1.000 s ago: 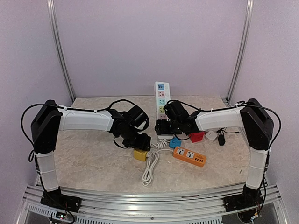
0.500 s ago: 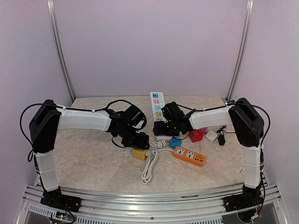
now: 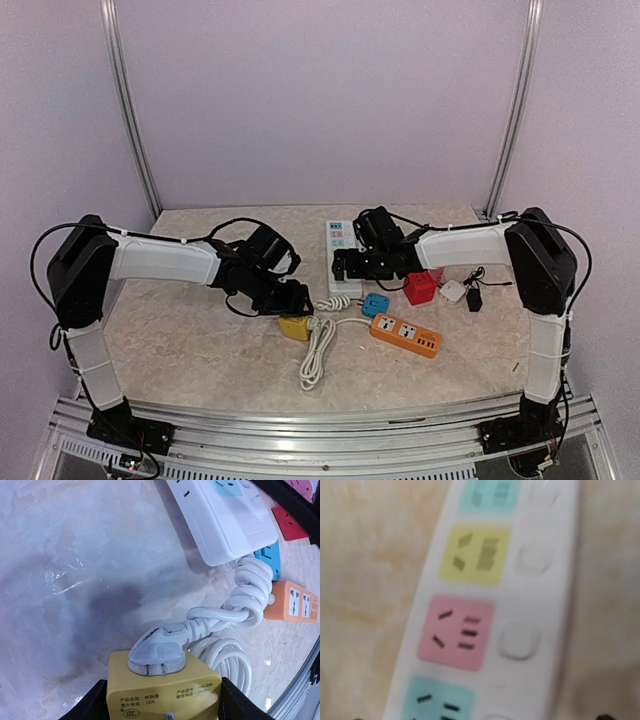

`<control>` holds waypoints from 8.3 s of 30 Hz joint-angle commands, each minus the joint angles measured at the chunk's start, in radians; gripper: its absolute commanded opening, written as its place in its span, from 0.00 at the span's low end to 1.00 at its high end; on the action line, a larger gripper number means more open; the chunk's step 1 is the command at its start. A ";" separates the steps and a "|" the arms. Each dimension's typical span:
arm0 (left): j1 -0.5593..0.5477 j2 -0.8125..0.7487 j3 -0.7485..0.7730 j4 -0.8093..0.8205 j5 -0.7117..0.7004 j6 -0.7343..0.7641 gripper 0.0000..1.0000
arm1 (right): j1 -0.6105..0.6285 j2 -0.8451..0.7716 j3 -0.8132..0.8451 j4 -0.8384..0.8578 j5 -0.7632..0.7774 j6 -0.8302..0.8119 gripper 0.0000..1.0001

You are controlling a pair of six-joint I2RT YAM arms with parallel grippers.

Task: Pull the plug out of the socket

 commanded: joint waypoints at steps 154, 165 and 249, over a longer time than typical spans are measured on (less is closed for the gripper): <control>0.066 -0.093 -0.233 0.573 0.147 -0.273 0.17 | 0.222 -0.222 -0.180 -0.019 -0.003 0.096 0.00; 0.074 -0.094 -0.248 0.577 0.145 -0.280 0.17 | 0.241 -0.240 -0.186 -0.017 0.035 0.115 0.00; 0.097 -0.114 -0.311 0.607 0.145 -0.235 0.15 | 0.107 -0.383 -0.351 0.266 -0.272 0.141 0.00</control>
